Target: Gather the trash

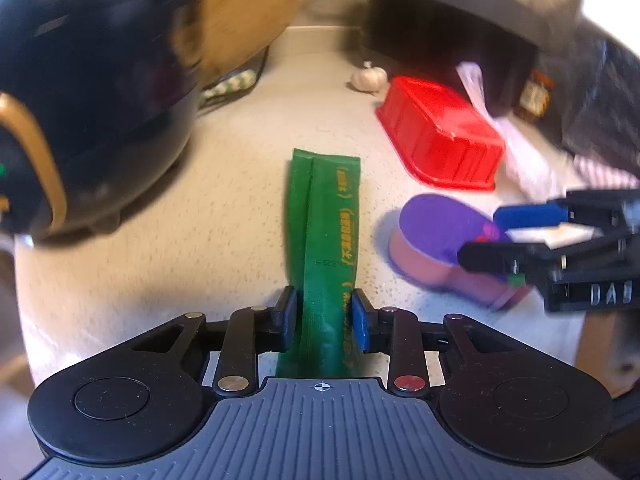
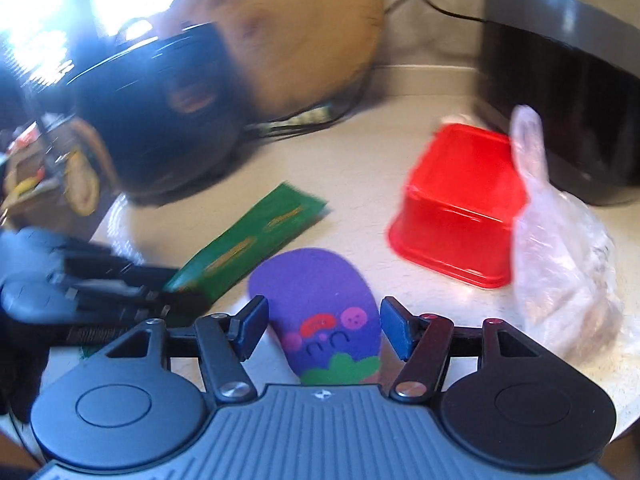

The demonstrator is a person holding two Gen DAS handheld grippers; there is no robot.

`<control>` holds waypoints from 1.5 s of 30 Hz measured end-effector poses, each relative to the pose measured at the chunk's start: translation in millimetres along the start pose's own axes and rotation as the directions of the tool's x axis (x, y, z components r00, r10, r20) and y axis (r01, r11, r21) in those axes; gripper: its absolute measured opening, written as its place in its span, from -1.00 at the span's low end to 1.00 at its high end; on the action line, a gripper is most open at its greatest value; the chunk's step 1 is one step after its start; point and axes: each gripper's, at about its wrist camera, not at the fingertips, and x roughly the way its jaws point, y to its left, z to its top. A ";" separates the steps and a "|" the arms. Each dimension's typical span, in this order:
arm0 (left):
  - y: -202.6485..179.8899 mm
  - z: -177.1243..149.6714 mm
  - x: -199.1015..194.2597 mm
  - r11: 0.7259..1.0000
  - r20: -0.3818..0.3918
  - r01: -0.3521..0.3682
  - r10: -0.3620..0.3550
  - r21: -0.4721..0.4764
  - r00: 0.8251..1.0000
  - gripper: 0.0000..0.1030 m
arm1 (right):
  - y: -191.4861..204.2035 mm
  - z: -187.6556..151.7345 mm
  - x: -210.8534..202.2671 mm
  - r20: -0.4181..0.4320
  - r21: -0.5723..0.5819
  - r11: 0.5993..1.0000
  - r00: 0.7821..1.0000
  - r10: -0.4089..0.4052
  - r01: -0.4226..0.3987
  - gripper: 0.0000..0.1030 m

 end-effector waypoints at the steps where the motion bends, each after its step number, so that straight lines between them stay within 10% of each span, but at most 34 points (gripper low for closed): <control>1: 3.6 -0.6 -0.8 1.000 0.002 0.012 -0.012 -0.021 1.000 -0.38 | 4.1 0.1 -1.2 0.007 -0.019 1.000 1.000 -0.007 0.007 0.22; 7: 2.3 -6.5 -4.4 1.000 0.016 0.008 -0.008 -0.026 1.000 -0.38 | 2.1 6.1 11.7 0.020 -0.052 0.996 0.998 -0.067 0.068 0.22; 16: 4.7 -11.7 -9.2 0.999 0.024 0.013 -0.012 -0.043 1.000 -0.38 | 11.4 3.0 7.1 -0.056 -0.003 0.997 0.995 0.083 -0.084 0.23; 23: 2.8 -12.0 -9.8 0.999 0.026 0.006 -0.005 -0.040 1.000 -0.38 | 31.8 -4.6 13.4 -0.007 -0.161 0.987 1.000 -0.005 0.004 0.23; 38: -4.7 -11.4 -11.4 1.000 0.017 -0.011 0.012 -0.029 1.000 -0.40 | 28.2 -3.6 1.1 0.052 -0.069 0.998 0.999 0.001 0.002 0.21; 45: -32.5 4.4 -13.4 0.995 0.020 0.086 -0.087 0.053 0.996 -0.41 | 12.1 -10.2 -39.9 0.141 0.055 0.991 0.982 -0.127 0.120 0.21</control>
